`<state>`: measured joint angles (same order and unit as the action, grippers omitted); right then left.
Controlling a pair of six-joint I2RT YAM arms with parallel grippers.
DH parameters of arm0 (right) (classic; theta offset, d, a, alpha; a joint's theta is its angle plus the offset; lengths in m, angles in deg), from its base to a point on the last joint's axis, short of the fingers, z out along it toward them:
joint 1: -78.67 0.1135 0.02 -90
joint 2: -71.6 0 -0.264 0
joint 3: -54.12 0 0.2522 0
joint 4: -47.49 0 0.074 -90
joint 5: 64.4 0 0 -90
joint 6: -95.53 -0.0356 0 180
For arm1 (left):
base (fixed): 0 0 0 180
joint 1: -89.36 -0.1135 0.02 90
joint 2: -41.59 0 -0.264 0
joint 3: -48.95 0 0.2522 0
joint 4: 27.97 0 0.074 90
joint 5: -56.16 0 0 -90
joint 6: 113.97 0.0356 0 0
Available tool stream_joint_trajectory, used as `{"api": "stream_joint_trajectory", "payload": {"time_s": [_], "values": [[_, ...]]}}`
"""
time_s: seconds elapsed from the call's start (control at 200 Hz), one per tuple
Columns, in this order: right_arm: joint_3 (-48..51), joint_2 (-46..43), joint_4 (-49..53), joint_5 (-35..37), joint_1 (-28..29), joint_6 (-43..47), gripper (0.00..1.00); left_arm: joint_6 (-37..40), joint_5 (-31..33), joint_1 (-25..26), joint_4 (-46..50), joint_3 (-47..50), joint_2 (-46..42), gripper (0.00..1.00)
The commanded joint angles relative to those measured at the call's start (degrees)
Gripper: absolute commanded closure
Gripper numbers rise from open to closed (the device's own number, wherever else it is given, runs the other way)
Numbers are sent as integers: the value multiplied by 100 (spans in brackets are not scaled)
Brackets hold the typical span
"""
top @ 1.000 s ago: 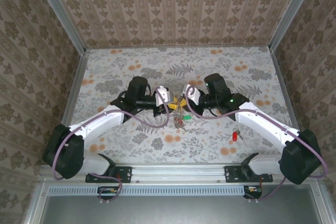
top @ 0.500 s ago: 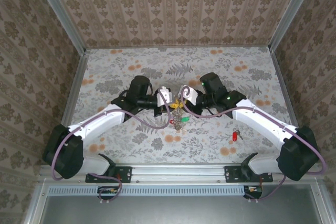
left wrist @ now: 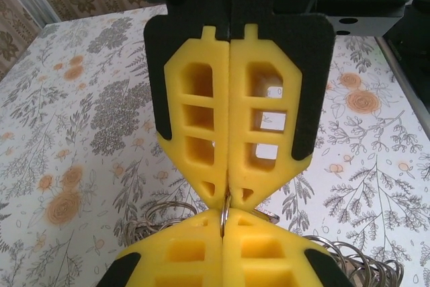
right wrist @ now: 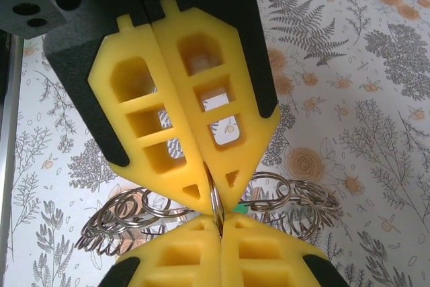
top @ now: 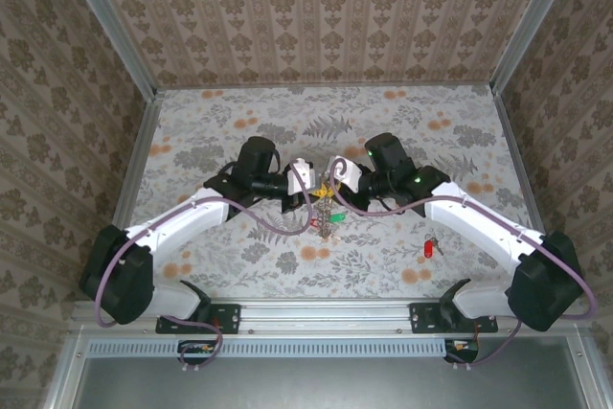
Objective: Put the keys on the keyring
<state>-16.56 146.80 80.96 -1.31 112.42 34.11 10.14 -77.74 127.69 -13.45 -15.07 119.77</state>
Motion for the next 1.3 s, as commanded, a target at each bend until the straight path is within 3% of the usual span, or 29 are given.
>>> {"api": "stream_joint_trajectory", "payload": {"time_s": [0.0, 0.28, 0.635, 0.745, 0.91, 1.02, 1.1, 1.295], "values": [[167, -293, -515, -66, 26, 26, 98, -302, -413, -78, -330, 54, 98, 100], [729, -227, -1416, -398, -104, -325, 88, -1456, -1057, -286, -2128, 568, 12, 100], [885, -149, -1724, -843, -360, -406, 84, -1925, -1347, -404, -2890, 790, -56, 100], [879, -130, -1886, -956, -396, -506, 88, -1934, -1420, -405, -2875, 780, -39, 100], [860, -171, -2106, -1040, -423, -679, 100, -1908, -1396, -405, -2819, 813, -70, 100], [744, -146, -1829, -923, -425, -578, 100, -1743, -1290, -405, -2516, 765, -125, 99], [606, -155, -1514, -825, -418, -488, 100, -1288, -1091, -405, -1793, 653, -230, 85], [225, -138, -647, -543, -319, -149, 100, -142, -588, -405, 43, 210, -303, 77]]}}
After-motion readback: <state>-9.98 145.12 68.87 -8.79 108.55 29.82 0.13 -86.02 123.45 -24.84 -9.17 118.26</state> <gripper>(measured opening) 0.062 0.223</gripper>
